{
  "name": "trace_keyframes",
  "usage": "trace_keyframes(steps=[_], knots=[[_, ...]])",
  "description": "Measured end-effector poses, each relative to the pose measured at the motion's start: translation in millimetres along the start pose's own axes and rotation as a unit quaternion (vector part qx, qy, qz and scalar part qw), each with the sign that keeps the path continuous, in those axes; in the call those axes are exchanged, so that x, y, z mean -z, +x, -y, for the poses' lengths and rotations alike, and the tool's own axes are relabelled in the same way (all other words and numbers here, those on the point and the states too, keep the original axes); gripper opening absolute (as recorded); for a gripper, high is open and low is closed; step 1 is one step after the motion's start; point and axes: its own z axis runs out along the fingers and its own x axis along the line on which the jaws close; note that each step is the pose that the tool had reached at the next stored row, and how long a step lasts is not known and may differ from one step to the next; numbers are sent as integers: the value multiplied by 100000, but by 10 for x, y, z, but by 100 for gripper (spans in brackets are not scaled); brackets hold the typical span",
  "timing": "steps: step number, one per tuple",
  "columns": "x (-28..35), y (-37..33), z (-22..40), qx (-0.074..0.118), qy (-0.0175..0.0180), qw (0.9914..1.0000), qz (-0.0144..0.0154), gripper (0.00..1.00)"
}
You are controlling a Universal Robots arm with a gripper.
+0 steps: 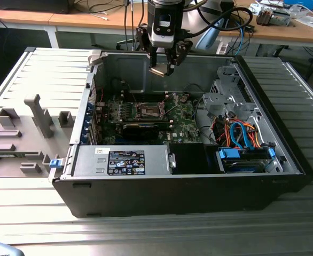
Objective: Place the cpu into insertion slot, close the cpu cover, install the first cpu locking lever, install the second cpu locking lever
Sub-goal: 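Place the cpu into insertion slot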
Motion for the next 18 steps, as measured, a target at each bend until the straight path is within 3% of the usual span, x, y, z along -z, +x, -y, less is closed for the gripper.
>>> trace_keyframes(steps=[18], knots=[[0, 0, 0, -517, -9, 99999, 42, 55]])
